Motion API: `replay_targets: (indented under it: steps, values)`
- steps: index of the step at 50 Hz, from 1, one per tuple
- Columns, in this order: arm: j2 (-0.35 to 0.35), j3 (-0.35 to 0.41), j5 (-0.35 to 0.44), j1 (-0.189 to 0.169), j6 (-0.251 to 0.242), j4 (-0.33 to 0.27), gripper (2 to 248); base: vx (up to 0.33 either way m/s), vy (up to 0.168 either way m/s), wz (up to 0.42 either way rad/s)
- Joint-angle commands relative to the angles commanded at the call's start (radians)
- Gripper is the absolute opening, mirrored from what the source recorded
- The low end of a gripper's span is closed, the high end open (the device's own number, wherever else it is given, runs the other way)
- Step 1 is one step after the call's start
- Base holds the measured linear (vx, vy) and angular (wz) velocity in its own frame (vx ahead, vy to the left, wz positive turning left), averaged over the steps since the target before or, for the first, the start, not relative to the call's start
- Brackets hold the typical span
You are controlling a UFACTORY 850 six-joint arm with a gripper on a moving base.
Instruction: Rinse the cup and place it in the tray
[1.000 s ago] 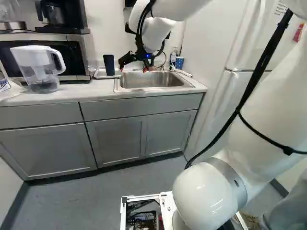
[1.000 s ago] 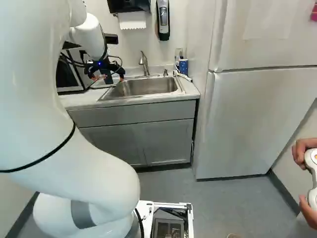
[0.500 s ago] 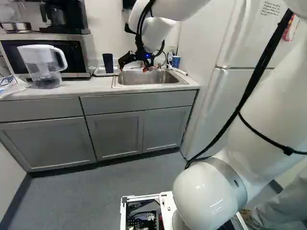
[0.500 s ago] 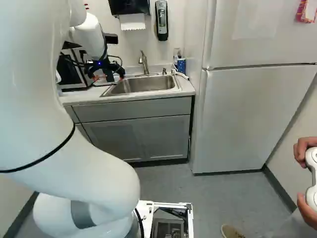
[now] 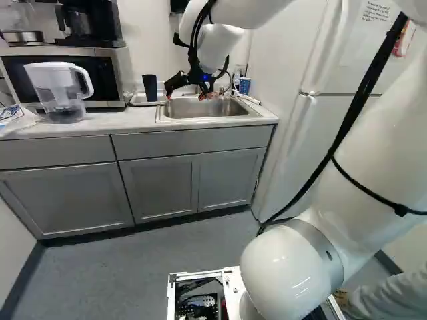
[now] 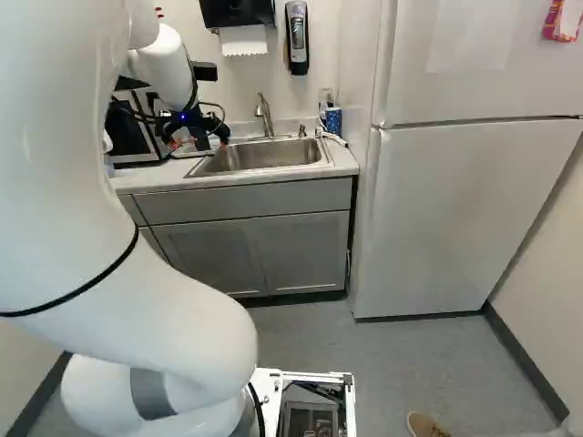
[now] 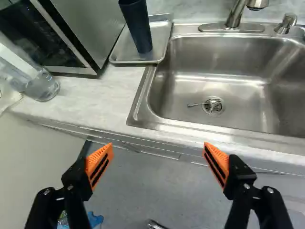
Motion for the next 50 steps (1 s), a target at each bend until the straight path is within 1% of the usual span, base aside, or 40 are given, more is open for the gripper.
replay_targets:
  steps: [12, 25, 38, 50]
  values:
    - [0.001, 0.006, 0.008, -0.002, 0.002, -0.002, 247, 0.000, 0.000, 0.000]
    - [0.006, 0.026, 0.034, -0.008, 0.008, -0.010, 247, 0.000, 0.000, 0.000]
    - [0.014, 0.061, 0.079, -0.019, 0.018, -0.024, 247, 0.000, 0.000, 0.000]
    - [0.024, 0.108, 0.138, -0.034, 0.032, -0.042, 247, 0.000, 0.000, 0.000]
